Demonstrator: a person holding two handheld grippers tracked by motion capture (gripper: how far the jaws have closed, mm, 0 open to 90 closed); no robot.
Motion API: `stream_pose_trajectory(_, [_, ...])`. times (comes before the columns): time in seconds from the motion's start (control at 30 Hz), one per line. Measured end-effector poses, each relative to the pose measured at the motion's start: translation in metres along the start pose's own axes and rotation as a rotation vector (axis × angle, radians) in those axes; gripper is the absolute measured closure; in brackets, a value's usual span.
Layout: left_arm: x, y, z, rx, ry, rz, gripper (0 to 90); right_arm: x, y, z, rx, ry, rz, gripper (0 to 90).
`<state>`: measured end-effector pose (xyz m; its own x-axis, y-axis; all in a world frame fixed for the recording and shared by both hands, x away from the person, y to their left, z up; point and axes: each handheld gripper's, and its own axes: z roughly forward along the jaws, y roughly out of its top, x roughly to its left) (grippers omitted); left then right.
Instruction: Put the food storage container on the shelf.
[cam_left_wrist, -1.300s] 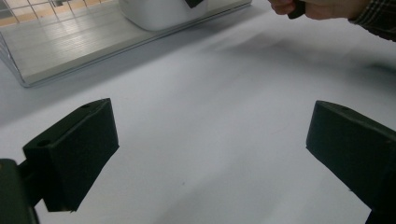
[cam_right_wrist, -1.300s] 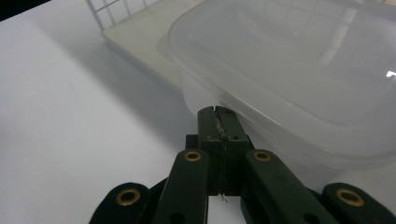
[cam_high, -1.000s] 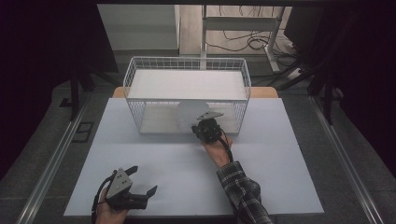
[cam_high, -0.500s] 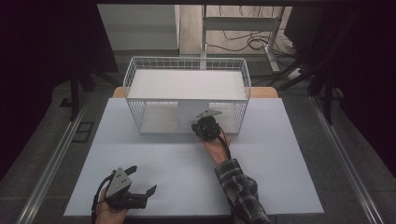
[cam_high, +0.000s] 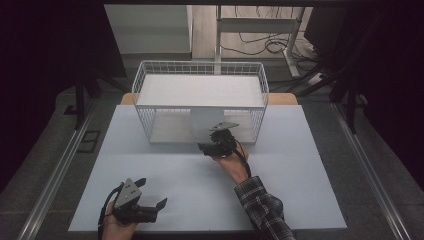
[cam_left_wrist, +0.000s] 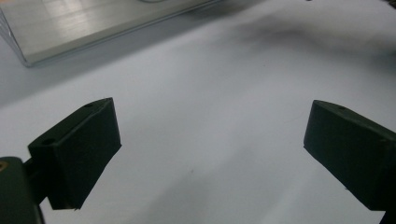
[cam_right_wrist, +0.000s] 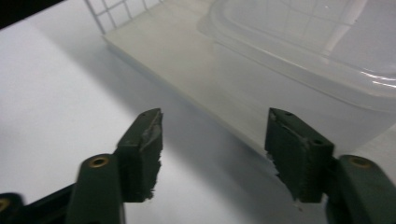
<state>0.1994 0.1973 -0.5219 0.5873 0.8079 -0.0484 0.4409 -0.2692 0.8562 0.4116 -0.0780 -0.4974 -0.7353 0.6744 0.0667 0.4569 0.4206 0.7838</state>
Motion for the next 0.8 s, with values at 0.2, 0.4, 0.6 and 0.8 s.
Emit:
stream_pose_trajectory(0.2, [0.003, -0.001, 0.003, 0.036, -0.01, -0.014, 2.9, 0.006, -0.001, -0.014, -0.027, 0.024, -0.012, 23.1])
stream_pose_trajectory(0.4, [0.003, -0.001, 0.004, 0.046, -0.02, -0.02, 2.6, 0.01, -0.005, -0.025, -0.029, 0.025, -0.021, 13.8])
stream_pose_trajectory(0.6, [0.002, 0.001, 0.0, 0.011, -0.032, -0.014, 1.9, 0.014, -0.011, -0.032, -0.013, 0.013, -0.046, 7.2])
stream_pose_trajectory(0.8, [0.001, 0.002, -0.001, 0.016, -0.044, -0.028, 0.3, 0.018, -0.017, -0.041, -0.017, 0.02, -0.044, 4.7])
